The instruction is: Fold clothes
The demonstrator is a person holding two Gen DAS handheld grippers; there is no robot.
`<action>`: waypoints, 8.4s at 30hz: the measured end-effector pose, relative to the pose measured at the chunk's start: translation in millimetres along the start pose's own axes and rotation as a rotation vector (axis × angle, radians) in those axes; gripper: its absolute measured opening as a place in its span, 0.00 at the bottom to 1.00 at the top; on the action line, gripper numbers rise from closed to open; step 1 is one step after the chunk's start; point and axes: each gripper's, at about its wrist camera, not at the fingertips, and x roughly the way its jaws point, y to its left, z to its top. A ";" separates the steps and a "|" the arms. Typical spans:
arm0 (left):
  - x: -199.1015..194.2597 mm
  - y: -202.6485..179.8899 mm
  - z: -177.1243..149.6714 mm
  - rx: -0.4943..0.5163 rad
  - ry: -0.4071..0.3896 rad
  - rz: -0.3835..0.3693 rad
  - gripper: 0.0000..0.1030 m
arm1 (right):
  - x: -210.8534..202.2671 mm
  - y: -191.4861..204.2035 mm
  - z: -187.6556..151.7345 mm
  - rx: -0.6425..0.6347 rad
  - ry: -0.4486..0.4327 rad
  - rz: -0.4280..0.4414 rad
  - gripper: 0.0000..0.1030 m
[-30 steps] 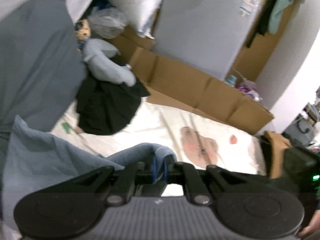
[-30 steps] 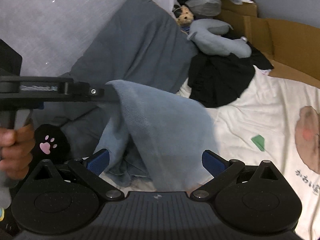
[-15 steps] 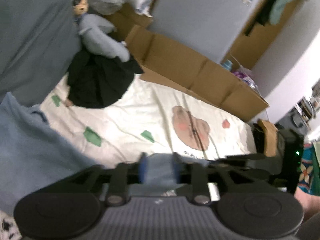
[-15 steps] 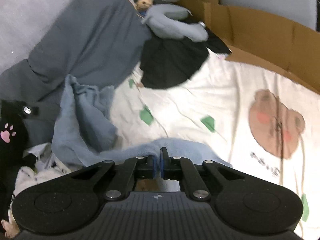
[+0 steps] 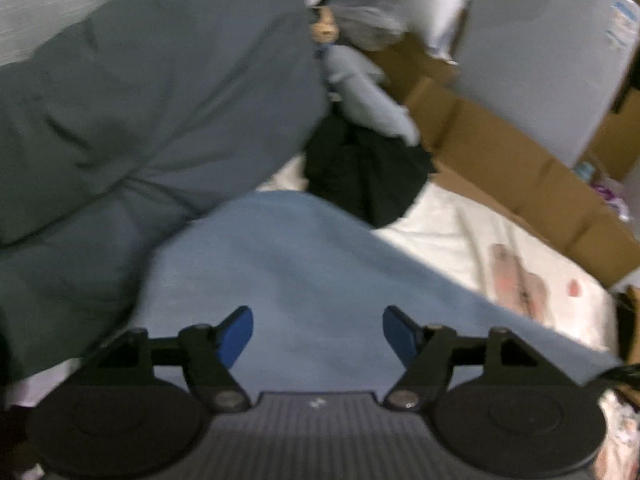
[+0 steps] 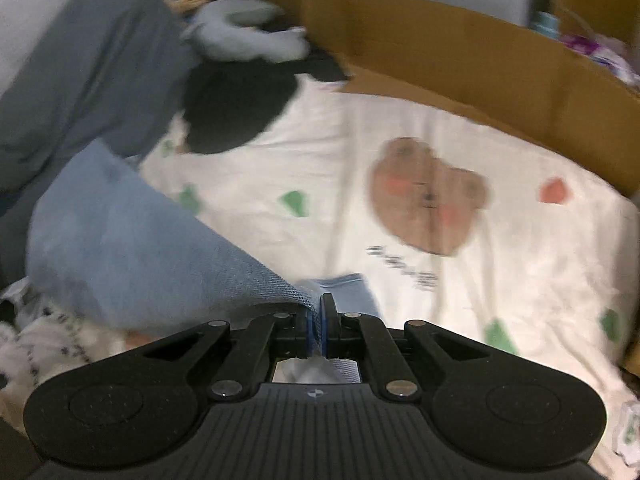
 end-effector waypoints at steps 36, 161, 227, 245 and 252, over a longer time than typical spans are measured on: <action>163.7 77.8 -63.3 -0.046 0.253 0.154 0.86 | 4.7 -128.6 29.5 0.008 0.131 -0.274 0.51; 219.8 101.5 90.2 -0.125 -0.048 -0.078 0.23 | 304.3 85.5 250.3 -0.300 -0.008 0.032 0.04; 257.4 117.7 -41.7 0.142 0.051 -0.041 0.15 | 251.9 253.7 2.7 -0.327 0.140 0.459 0.53; 198.8 81.4 -55.0 -0.027 0.094 -0.216 0.10 | 253.3 262.4 53.5 -0.309 -0.039 0.454 0.11; 160.9 46.4 -84.6 -0.058 0.131 -0.368 0.10 | 235.5 267.3 77.4 -0.318 -0.096 0.482 0.11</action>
